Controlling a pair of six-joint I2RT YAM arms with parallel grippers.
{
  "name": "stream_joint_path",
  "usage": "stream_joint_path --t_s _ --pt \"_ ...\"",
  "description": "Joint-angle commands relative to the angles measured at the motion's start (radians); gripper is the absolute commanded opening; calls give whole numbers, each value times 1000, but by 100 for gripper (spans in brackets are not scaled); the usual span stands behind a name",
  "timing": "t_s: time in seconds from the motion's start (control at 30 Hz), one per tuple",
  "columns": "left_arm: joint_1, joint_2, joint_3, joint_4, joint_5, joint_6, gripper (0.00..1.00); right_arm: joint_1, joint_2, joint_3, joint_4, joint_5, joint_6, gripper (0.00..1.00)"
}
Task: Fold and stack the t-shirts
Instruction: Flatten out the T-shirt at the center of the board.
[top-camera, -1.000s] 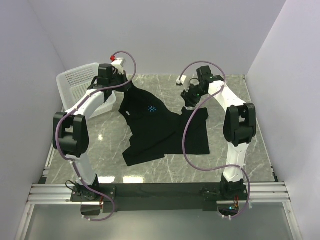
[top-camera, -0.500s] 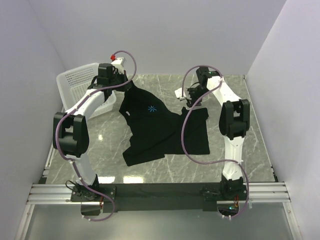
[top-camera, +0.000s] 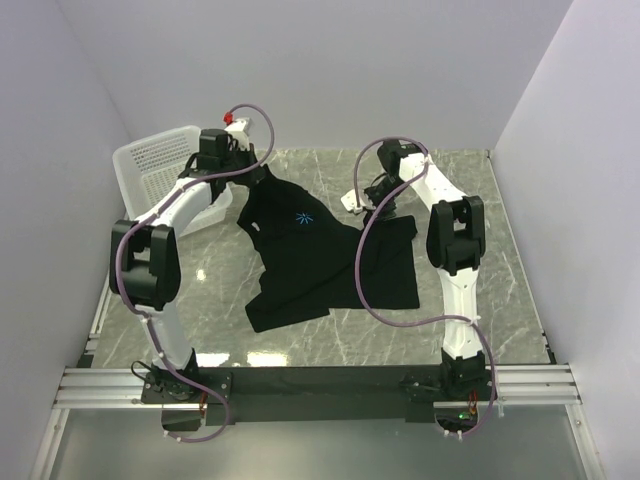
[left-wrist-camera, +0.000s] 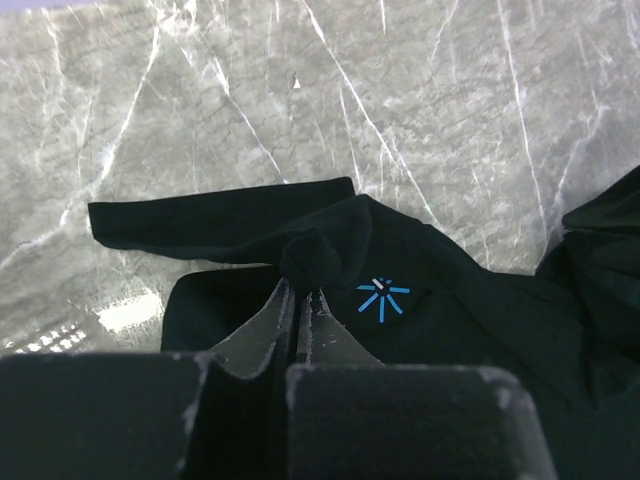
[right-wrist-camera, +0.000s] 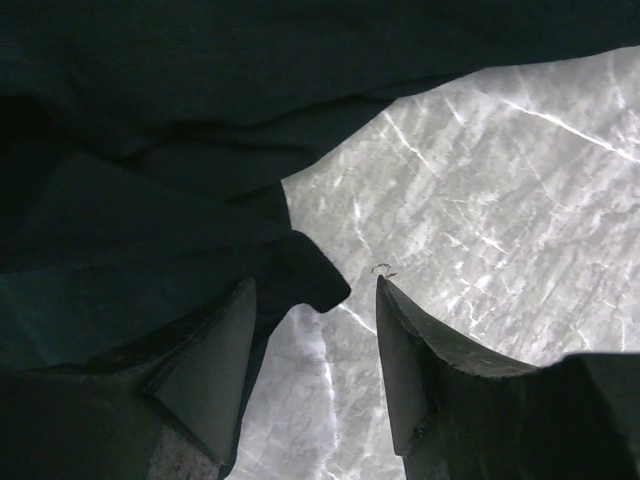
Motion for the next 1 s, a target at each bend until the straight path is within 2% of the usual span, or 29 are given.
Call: stream_joint_path --t_s 0.0,0.2,0.43,0.53,0.77,0.83,0.97 --pt "2 4 54 45 33 -7 1 9 13 33 -48 28 -46 57" --pt "2 13 72 30 35 -5 1 18 32 45 -56 50 -63 49" --pt "2 10 67 34 36 -12 1 26 33 41 -53 43 -61 45" --pt "2 9 63 34 38 -15 1 30 36 47 -41 34 -46 40" --pt "0 7 58 34 36 -18 1 30 24 33 7 4 18 7" --pt "0 9 60 36 36 -18 1 27 10 20 24 -4 27 1" --pt "0 9 66 34 35 -18 1 6 -34 -8 92 -35 139 0"
